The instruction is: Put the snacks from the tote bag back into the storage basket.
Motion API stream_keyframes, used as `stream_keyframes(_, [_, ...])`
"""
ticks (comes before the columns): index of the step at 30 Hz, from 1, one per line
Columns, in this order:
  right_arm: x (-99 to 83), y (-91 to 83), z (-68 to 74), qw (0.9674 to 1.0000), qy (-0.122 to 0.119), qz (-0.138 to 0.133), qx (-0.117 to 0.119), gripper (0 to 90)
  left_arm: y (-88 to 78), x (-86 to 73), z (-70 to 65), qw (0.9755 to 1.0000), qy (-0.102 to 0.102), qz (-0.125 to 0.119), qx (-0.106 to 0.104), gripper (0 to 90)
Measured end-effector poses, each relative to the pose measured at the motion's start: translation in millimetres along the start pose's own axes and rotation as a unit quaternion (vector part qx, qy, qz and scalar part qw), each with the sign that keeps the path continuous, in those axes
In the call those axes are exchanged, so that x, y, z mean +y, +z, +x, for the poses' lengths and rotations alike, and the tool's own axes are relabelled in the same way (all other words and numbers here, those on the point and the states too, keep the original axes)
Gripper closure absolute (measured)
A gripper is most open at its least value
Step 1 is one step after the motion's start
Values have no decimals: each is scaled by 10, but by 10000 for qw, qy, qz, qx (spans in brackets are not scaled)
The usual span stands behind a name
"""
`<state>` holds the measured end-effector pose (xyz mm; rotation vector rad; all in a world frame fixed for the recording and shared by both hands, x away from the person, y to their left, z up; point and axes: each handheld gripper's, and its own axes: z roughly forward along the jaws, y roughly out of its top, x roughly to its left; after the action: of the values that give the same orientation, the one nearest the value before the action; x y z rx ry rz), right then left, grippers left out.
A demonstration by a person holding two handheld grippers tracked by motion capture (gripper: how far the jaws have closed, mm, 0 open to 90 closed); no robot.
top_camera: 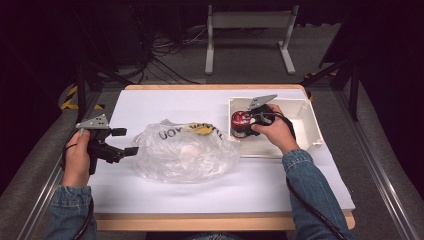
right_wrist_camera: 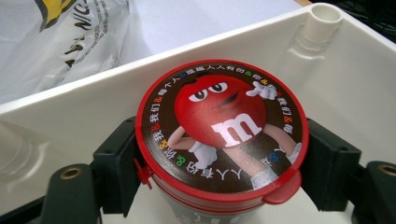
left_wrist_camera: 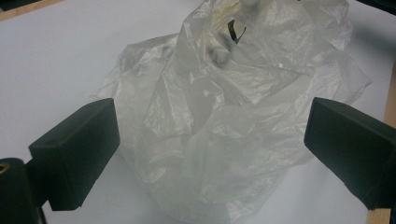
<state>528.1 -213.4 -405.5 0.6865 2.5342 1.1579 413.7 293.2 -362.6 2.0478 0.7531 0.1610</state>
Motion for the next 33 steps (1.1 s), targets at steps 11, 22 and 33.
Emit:
stream_keyframes(11, [-39,24,21,9999,-34,-106,-34,254,26,7,-2,10000,20,-15,-49,43])
stream_keyframes(22, [-18,-94,2,9994,299,-130,-69,79,101,8,10,10000,-1,-31,-40,38])
stream_keyframes(33, [113,-529,165,9973,603,-290,-288,64,144,-51,-74,10000,-76,-37,-48,31])
